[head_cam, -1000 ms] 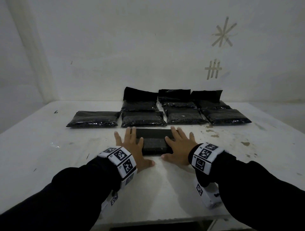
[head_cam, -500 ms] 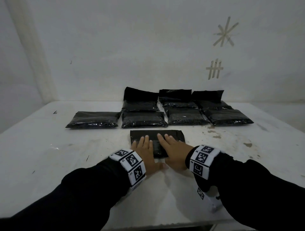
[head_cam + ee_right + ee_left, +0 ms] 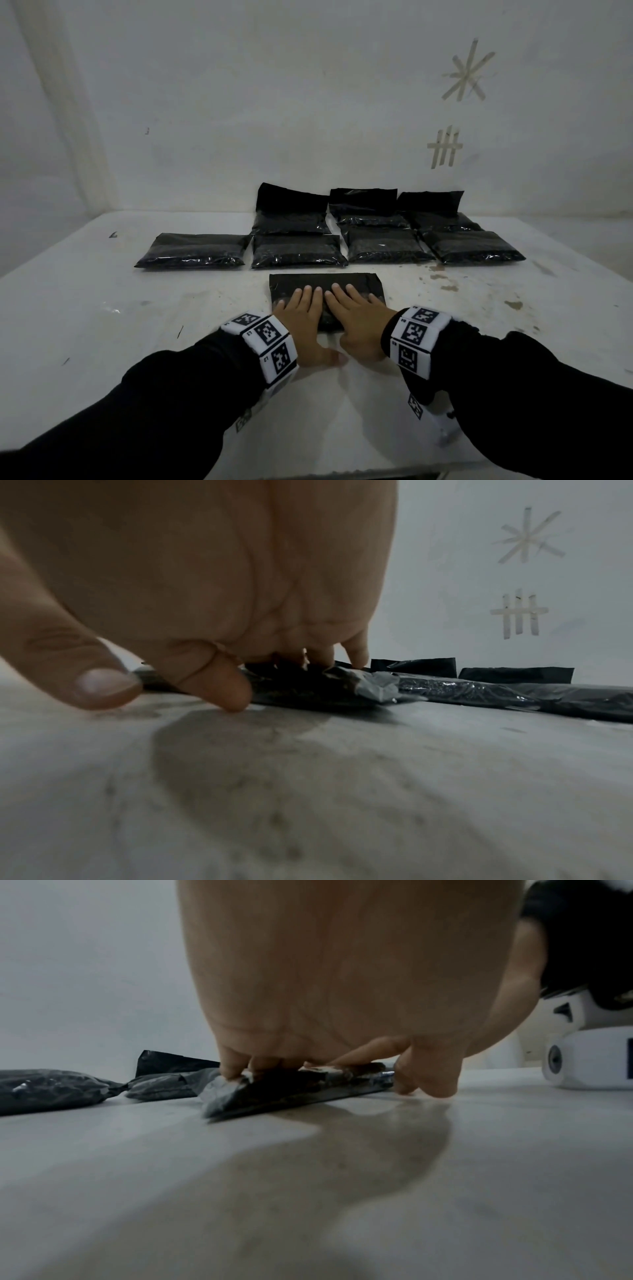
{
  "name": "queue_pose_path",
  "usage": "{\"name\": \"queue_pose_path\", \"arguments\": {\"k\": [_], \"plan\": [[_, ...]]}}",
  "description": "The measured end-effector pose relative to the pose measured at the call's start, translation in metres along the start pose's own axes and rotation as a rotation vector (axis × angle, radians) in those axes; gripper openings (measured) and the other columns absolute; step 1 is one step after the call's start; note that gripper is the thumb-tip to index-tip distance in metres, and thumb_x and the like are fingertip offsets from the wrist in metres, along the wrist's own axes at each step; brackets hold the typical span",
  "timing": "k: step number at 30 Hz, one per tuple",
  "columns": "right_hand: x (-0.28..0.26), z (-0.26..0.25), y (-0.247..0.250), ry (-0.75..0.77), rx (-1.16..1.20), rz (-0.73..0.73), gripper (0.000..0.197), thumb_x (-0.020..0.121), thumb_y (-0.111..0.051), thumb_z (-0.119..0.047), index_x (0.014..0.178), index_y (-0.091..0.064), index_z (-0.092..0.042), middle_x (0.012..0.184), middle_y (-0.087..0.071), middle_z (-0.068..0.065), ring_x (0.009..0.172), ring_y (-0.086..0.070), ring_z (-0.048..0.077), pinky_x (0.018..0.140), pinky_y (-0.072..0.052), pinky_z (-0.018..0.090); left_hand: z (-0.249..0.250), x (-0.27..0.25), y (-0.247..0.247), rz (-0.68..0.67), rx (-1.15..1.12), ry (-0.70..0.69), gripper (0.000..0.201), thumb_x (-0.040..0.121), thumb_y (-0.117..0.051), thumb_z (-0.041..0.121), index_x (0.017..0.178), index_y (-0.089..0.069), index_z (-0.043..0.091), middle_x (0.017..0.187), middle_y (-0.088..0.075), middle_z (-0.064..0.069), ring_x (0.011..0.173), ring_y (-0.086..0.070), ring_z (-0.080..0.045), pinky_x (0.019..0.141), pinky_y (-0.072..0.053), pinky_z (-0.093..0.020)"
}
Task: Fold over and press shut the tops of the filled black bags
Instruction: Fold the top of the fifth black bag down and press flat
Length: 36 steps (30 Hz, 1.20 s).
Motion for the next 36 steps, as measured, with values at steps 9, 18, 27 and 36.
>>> {"name": "queue_pose_path", "arguments": {"k": [9,18,27,36], "plan": [[-0.004,0.002,0.002,0.041,0.049,-0.031,0.081,0.095,-0.043,-0.029,0.149,0.016,-0.017,0.157,0.020,0.000,0.146,0.014,0.020,0.118,-0.002,0.043,-0.004,0.001,-0.001,-0.015,-0.043,-0.017,0.101,0.086,-0.047,0.063,0.150,0.012,0.012,0.158,0.014,-0.008,0.146,0.010,-0.022,0.118,-0.002,-0.042],[-0.008,0.006,0.002,-0.018,0.153,-0.008,0.076,0.097,-0.035,-0.046,0.150,0.010,-0.017,0.158,0.019,0.002,0.146,0.014,0.020,0.119,-0.002,0.041,-0.005,0.000,0.000,-0.021,-0.101,0.000,0.094,0.090,-0.042,0.059,0.150,0.008,0.007,0.157,0.015,-0.012,0.146,0.011,-0.023,0.117,0.000,-0.042],[-0.009,0.011,0.005,-0.093,0.171,-0.027,0.065,0.101,-0.035,-0.035,0.151,0.005,-0.027,0.155,0.024,0.012,0.145,0.016,0.030,0.119,-0.006,0.044,-0.011,-0.003,0.005,0.005,-0.026,0.065,0.075,0.095,-0.046,0.039,0.152,-0.001,0.021,0.155,0.020,-0.017,0.145,0.012,-0.033,0.117,-0.009,-0.042],[-0.011,0.010,0.009,-0.126,0.151,0.066,0.067,0.097,-0.045,-0.037,0.151,-0.007,-0.029,0.146,-0.020,0.012,0.134,-0.026,0.029,0.109,-0.032,0.040,-0.015,-0.011,0.003,0.094,-0.035,0.118,0.075,0.092,-0.048,0.044,0.151,-0.004,0.030,0.153,-0.011,-0.006,0.138,-0.020,-0.027,0.105,-0.031,-0.036]]}}
Point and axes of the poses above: each hand's wrist, its own x-axis towards the middle knuckle, its own y-axis out of the back of the hand, z = x × y, the point moved 1 cm from there along x, towards the middle knuckle
